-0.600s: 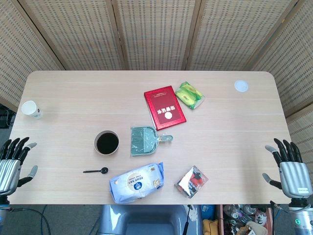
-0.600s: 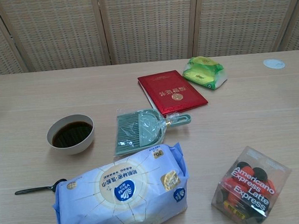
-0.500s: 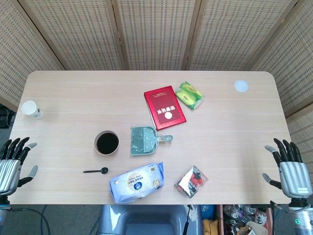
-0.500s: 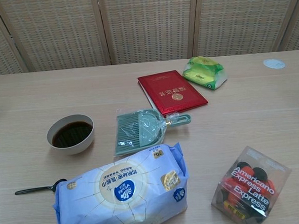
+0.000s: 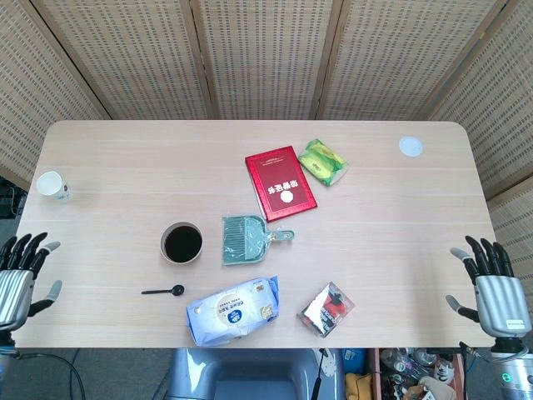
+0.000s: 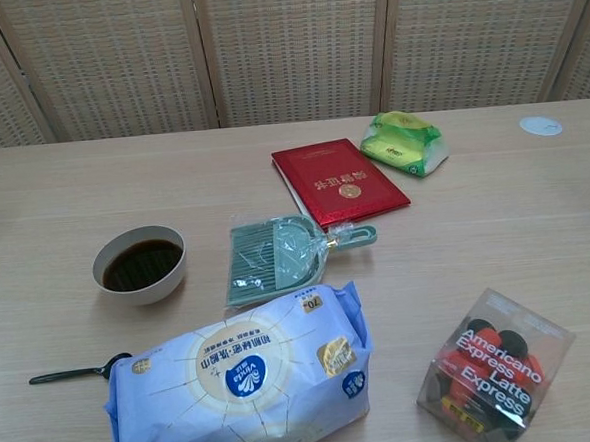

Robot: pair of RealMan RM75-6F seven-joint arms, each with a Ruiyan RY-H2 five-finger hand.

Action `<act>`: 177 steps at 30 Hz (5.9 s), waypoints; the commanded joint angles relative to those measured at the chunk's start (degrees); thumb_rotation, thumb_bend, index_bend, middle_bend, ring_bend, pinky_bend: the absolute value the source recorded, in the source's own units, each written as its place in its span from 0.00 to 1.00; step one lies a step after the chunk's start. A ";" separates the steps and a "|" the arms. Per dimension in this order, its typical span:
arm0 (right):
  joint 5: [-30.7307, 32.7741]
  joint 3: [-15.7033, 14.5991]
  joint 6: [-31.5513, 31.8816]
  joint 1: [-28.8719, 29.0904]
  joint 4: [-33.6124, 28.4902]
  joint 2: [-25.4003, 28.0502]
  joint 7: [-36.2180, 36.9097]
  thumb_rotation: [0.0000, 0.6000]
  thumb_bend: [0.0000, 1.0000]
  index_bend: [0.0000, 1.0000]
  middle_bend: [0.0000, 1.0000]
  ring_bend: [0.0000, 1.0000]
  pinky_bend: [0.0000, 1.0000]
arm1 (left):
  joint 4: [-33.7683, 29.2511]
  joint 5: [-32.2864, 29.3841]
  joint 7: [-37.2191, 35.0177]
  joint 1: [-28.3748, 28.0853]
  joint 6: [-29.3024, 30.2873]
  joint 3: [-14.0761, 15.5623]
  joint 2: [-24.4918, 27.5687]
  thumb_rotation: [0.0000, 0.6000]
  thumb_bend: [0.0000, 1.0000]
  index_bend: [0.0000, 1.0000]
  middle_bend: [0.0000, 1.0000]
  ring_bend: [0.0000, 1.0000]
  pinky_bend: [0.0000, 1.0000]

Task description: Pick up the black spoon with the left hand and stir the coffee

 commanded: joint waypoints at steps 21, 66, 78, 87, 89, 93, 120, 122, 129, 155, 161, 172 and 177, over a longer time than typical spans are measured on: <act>0.52 -0.05 -0.02 -0.37 0.13 -0.13 0.21 1.00 0.12 0.25 0.15 0.01 0.03 | 0.19 1.42 2.23 -3.47 -5.70 1.49 -3.01 1.00 0.36 0.18 0.11 0.07 0.00; 1.27 -0.58 -1.08 -0.97 2.07 -0.09 2.64 1.00 0.12 0.25 0.15 0.01 0.04 | 6.67 -11.06 15.65 -12.27 -21.23 0.29 -19.02 1.00 0.37 0.47 0.87 0.79 0.78; 1.73 -0.74 -1.65 -1.06 2.32 -0.10 2.79 1.00 0.12 0.25 0.15 0.01 0.04 | 8.46 -14.09 17.02 -12.86 -22.66 0.75 -21.96 1.00 0.37 0.47 0.87 0.79 0.78; 2.05 -0.75 -1.94 -1.11 2.51 -0.14 2.97 1.00 0.12 0.25 0.15 0.01 0.04 | 9.46 -15.98 17.69 -13.21 -23.46 0.83 -23.37 1.00 0.37 0.48 0.87 0.79 0.78; 2.13 -0.74 -2.02 -1.10 2.59 -0.15 3.00 1.00 0.12 0.25 0.15 0.01 0.04 | 9.62 -16.58 17.95 -13.33 -23.75 0.76 -23.67 1.00 0.37 0.48 0.87 0.79 0.78; 2.29 -0.73 -2.17 -1.11 2.69 -0.15 3.07 1.00 0.12 0.25 0.15 0.01 0.04 | 10.10 -17.67 18.41 -13.45 -24.09 0.77 -24.41 1.00 0.37 0.48 0.87 0.79 0.78; 3.71 -0.72 -3.03 -1.43 2.41 0.22 2.67 1.00 0.12 0.25 0.15 0.01 0.04 | 11.03 -23.55 21.20 -14.58 -24.53 0.19 -26.76 1.00 0.37 0.50 0.87 0.79 0.78; 3.82 -0.70 -3.10 -1.44 2.37 0.22 2.65 1.00 0.12 0.25 0.15 0.01 0.04 | 11.06 -23.73 21.23 -14.69 -24.60 0.21 -26.80 1.00 0.37 0.50 0.87 0.79 0.78; 4.12 -0.60 -3.33 -1.41 2.29 0.23 2.54 1.00 0.12 0.25 0.15 0.01 0.04 | 10.97 -24.62 21.02 -14.91 -24.95 0.30 -26.82 1.00 0.37 0.51 0.88 0.79 0.78; 4.44 -0.41 -3.91 -1.16 2.60 -0.11 2.92 1.00 0.12 0.25 0.16 0.01 0.04 | 9.71 -28.00 21.18 -15.00 -24.66 0.69 -25.80 1.00 0.37 0.58 0.91 0.82 0.79; 4.52 -0.39 -3.95 -1.17 2.76 -0.23 3.12 1.00 0.12 0.25 0.16 0.01 0.04 | 9.65 -28.01 20.82 -15.11 -24.50 0.65 -25.62 1.00 0.40 0.60 0.91 0.82 0.79; 4.47 -0.34 -3.96 -1.14 3.10 -0.44 3.56 1.00 0.12 0.25 0.16 0.01 0.04 | 8.59 -26.57 20.83 -15.65 -23.61 0.55 -23.77 1.00 0.43 0.62 0.92 0.82 0.79; 4.37 -0.33 -3.95 -1.10 3.23 -0.49 3.77 1.00 0.12 0.25 0.16 0.01 0.04 | 7.23 -24.89 22.00 -16.34 -23.20 0.86 -21.79 1.00 0.43 0.62 0.92 0.82 0.79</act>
